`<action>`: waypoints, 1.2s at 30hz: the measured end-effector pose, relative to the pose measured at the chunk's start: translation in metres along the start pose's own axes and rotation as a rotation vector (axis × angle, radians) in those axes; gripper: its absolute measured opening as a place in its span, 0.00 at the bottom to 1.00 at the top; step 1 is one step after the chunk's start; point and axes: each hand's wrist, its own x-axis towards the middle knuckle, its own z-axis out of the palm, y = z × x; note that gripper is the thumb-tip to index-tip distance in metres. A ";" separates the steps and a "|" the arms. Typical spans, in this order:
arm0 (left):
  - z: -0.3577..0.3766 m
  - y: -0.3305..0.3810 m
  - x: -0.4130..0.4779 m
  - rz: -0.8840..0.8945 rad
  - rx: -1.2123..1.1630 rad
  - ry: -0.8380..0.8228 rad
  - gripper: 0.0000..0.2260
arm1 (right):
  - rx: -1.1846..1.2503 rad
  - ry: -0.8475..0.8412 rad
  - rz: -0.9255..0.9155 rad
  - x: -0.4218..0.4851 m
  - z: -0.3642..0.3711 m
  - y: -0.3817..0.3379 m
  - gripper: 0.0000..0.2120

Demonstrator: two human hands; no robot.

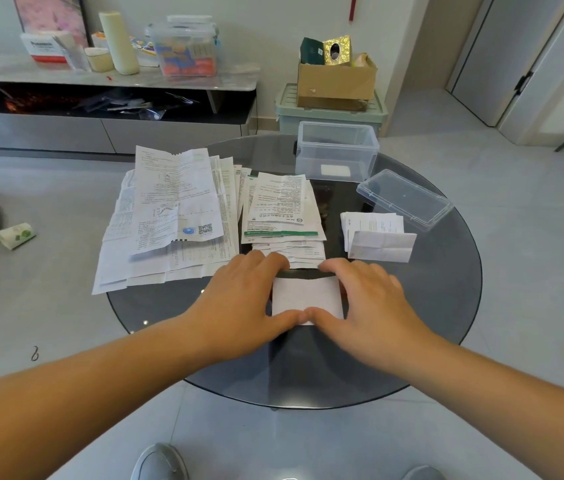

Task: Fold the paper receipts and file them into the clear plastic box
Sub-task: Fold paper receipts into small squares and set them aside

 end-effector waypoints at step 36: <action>-0.022 0.003 0.000 0.002 -0.057 -0.219 0.30 | 0.071 -0.219 0.079 0.014 -0.022 -0.007 0.27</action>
